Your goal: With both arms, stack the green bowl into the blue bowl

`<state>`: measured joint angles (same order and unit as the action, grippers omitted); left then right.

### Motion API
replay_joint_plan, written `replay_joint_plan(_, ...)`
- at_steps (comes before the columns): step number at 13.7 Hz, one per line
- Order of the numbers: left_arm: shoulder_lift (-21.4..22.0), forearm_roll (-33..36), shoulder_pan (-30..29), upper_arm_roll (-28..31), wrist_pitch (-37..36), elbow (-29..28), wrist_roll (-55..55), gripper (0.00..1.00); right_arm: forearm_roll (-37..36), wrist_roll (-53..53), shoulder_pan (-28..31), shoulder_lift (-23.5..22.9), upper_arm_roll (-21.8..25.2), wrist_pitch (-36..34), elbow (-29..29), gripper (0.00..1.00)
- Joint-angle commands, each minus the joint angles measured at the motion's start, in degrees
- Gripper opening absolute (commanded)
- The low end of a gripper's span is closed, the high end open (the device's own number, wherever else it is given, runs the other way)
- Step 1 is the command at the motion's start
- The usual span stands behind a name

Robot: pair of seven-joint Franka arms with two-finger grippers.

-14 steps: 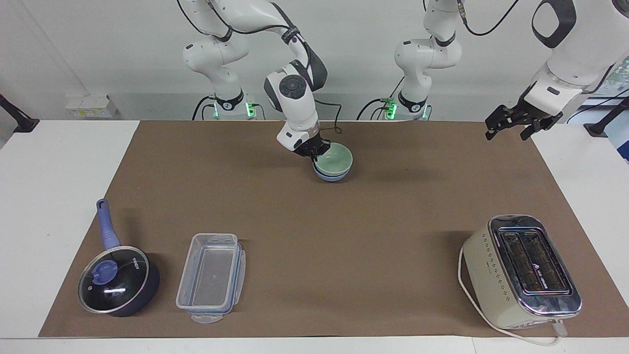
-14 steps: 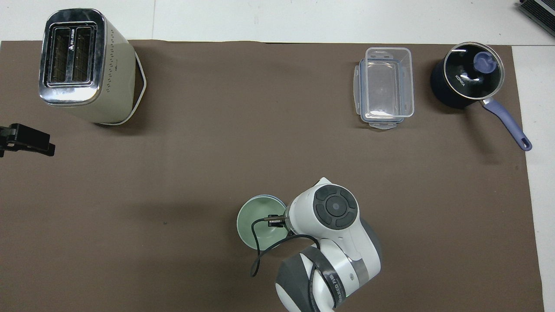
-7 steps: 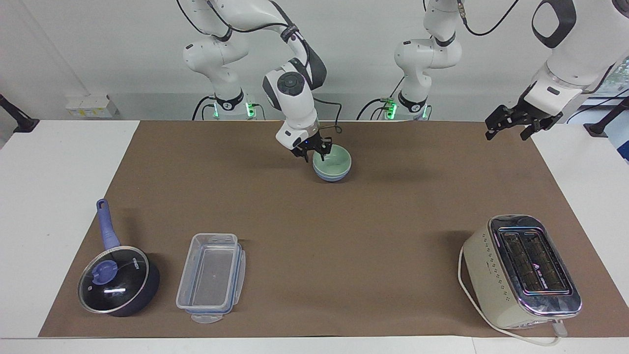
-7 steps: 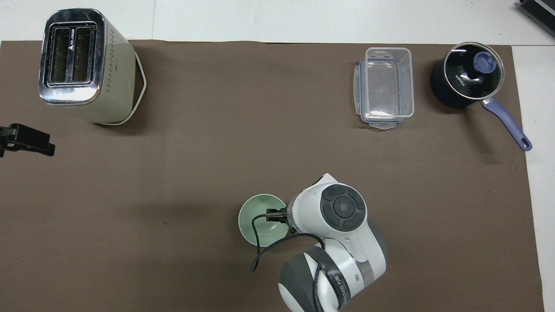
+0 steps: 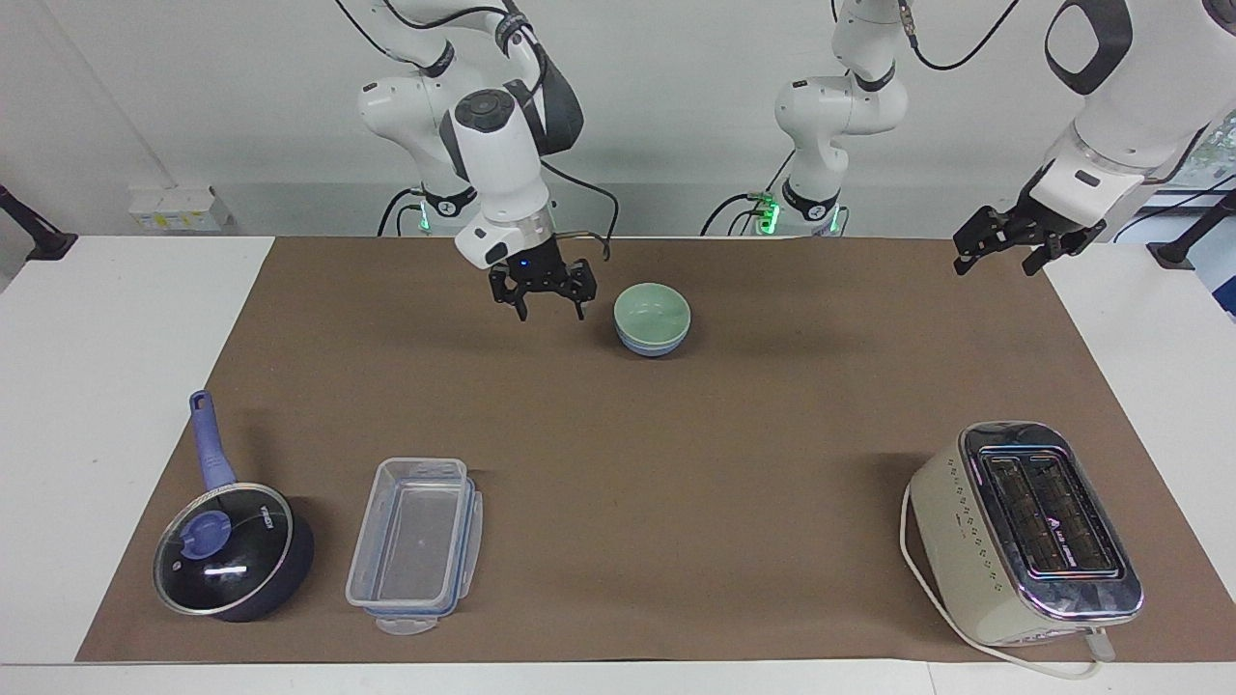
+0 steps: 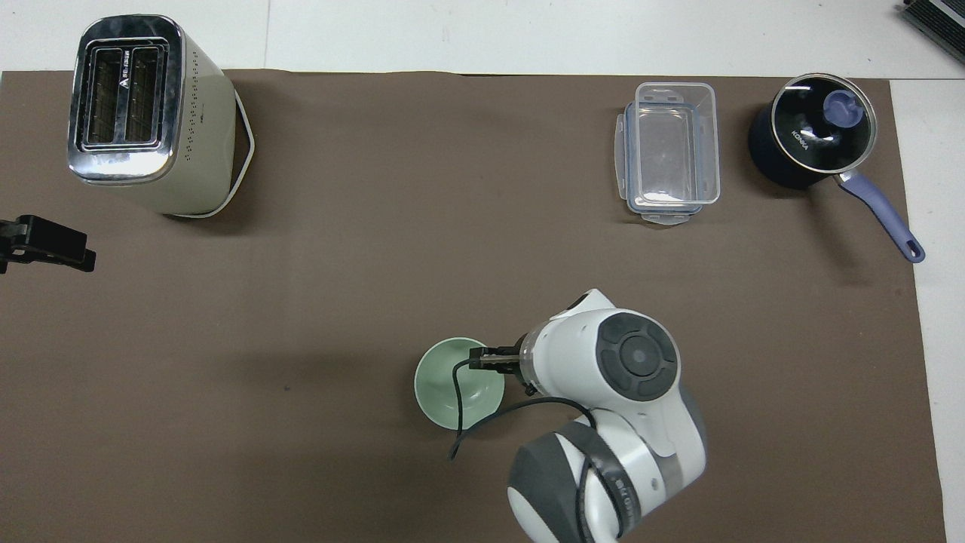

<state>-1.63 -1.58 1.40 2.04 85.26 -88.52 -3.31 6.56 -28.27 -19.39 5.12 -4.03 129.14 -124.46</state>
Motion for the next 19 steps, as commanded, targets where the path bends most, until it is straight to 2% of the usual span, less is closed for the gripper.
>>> replay_joint_plan(1, -0.3, 0.7, 0.27, 0.24, -1.41, 1.16, 0.68, 1.0, -1.2, 5.04, 5.74, 2.69, -0.63, -0.82, -0.43, 1.0)
replay_joint_plan(3, -0.3, 0.7, 0.27, 0.24, -1.41, 1.16, 0.68, 1.0, -1.2, 11.53, 10.75, 4.27, -0.63, -1.87, 0.27, 1.0)
replay_joint_plan(4, -0.3, 0.7, 0.27, 0.24, -1.41, 1.16, 0.68, 1.0, -1.2, 15.31, 13.04, 5.32, -0.63, -4.57, 1.05, 1.0)
replay_joint_plan(8, -0.3, 0.7, 0.27, 0.24, -1.41, 1.16, 0.68, 1.0, -1.55, 23.07, 21.14, 4.9, -0.54, -21.0, 15.27, 1.0)
replay_joint_plan(11, -0.3, 0.7, 0.27, 0.24, -1.41, 1.16, 0.68, 1.0, -8.13, 22.82, 21.76, 3.24, -0.63, -30.05, 24.67, 1.0)
replay_joint_plan(13, -0.3, 0.7, 0.27, 0.24, -1.41, 1.16, 0.68, 1.0, -8.31, 22.21, 22.55, -0.45, -0.54, -38.66, 33.89, 1.0)
replay_joint_plan(15, -0.3, 0.7, 0.27, 0.24, -1.41, 1.16, 0.68, 1.0, -8.75, 20.63, 22.47, -4.23, -0.54, -44.65, 40.41, 1.0)
replay_joint_plan(16, -0.3, 0.7, 0.27, 0.24, -1.41, 1.16, 0.68, 1.0, -8.76, 19.23, 22.47, -5.2, -0.63, -45.98, 42.35, 1.0)
replay_joint_plan(19, -0.3, 0.7, 0.27, 0.24, -1.41, 1.16, 0.68, 1.0, -8.4, 18.6, 22.11, -5.47, -0.98, -46.17, 42.46, 1.0)
